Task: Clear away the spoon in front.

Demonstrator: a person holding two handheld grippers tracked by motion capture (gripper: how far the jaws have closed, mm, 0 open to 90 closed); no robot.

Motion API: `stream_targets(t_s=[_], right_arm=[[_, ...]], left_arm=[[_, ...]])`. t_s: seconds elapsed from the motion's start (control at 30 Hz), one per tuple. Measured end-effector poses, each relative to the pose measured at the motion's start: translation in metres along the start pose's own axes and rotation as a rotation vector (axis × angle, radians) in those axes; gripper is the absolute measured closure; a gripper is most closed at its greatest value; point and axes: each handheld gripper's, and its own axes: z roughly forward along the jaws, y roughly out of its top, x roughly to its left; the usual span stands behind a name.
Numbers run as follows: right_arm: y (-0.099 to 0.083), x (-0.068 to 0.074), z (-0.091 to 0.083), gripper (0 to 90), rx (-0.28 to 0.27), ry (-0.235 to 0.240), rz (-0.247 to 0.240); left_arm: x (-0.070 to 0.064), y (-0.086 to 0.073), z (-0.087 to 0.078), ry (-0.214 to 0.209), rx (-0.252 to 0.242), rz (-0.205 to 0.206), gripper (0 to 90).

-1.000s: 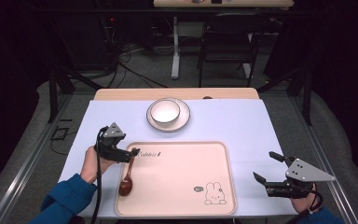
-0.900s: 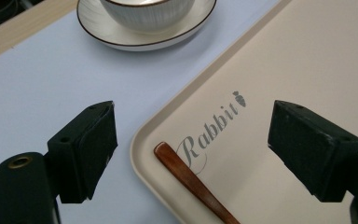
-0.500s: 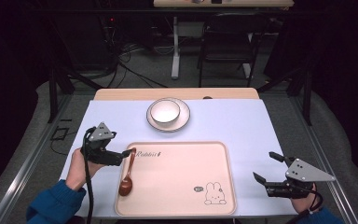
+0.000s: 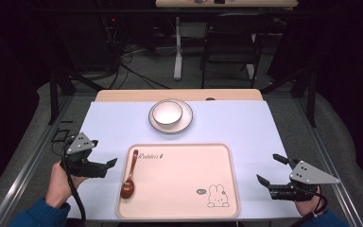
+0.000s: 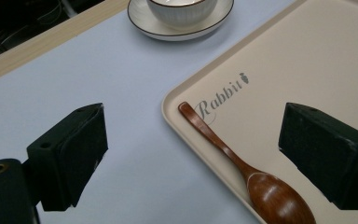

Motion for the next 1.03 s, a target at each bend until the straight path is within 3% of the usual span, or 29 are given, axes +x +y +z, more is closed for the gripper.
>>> stream_targets(t_s=[0.57, 0.83, 1.03], right_arm=[[0.0, 0.0, 0.0, 14.0, 0.002, -0.001, 0.001], [0.0, 0.001, 0.0, 14.1, 0.004, 0.001, 0.0], [0.0, 0.001, 0.001, 14.1, 0.007, 0.001, -0.001]], left_arm=[[-0.001, -0.037, -0.012, 0.07, 0.015, -0.074, 0.3], [-0.003, -0.06, -0.019, 0.101, -0.046, -0.126, 0.3], [0.001, -0.066, -0.017, 0.089, -0.067, -0.163, 0.3]])
